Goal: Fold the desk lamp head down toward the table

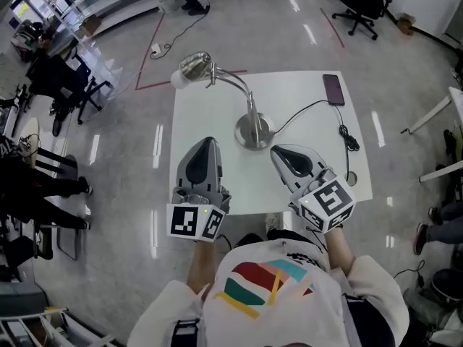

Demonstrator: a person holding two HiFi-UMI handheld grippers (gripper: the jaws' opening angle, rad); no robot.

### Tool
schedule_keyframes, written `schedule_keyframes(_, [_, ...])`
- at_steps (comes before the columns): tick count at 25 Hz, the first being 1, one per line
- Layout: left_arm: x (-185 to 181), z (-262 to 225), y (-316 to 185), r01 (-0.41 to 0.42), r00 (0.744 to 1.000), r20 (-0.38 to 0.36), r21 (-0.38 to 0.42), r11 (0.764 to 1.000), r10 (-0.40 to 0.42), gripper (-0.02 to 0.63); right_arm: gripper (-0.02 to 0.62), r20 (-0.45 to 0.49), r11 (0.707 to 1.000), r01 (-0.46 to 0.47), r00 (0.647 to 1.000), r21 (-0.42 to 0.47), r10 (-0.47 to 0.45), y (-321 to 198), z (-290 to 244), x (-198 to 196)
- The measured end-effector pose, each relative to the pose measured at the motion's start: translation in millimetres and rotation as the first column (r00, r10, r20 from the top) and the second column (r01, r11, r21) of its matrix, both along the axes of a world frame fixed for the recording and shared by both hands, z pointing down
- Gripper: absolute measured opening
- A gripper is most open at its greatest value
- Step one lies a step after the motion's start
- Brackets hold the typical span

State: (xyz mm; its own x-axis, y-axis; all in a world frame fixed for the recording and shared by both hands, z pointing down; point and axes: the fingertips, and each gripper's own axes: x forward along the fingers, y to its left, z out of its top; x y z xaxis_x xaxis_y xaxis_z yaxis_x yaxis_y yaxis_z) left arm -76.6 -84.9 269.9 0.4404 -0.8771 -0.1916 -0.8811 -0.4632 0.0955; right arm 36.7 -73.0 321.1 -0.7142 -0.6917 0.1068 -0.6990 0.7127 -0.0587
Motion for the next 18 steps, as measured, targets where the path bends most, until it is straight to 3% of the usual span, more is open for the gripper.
schedule_keyframes(3, [7,6,-30,0.008,1.0,0.002,-0.024,1.0,-0.008,0.044,0.009,-0.012,0.999,0.051,0.999,0.015,-0.05,-33,6,-3])
schedule_keyframes(7, [10,6,-50,0.017,0.996,0.092,-0.03,0.999,-0.015,0.051,0.009,0.052,0.992,0.124,0.991,0.031,-0.125,-51,-2,-20])
schedule_keyframes(10, [4,-8,-65,0.042,0.991,0.127,-0.002,0.999,-0.042,0.127,0.011,0.068,0.993,0.108,0.991,0.046,-0.111,-66,-11,-25])
schedule_keyframes(11, [1,-13,-71,0.048,0.989,0.136,0.013,0.999,-0.049,0.153,0.029,0.074,0.995,0.092,0.993,0.05,-0.095,-73,-12,-26])
schedule_keyframes(14, [-8,-26,-91,0.058,0.983,0.17,0.058,0.997,-0.068,0.224,0.165,0.103,0.997,0.056,0.993,0.048,-0.061,-91,-14,-29])
schedule_keyframes(18, [-17,-49,-113,0.092,0.961,0.247,0.134,0.987,-0.123,0.233,0.166,0.08,0.997,0.062,0.995,0.048,-0.066,-102,-13,-34])
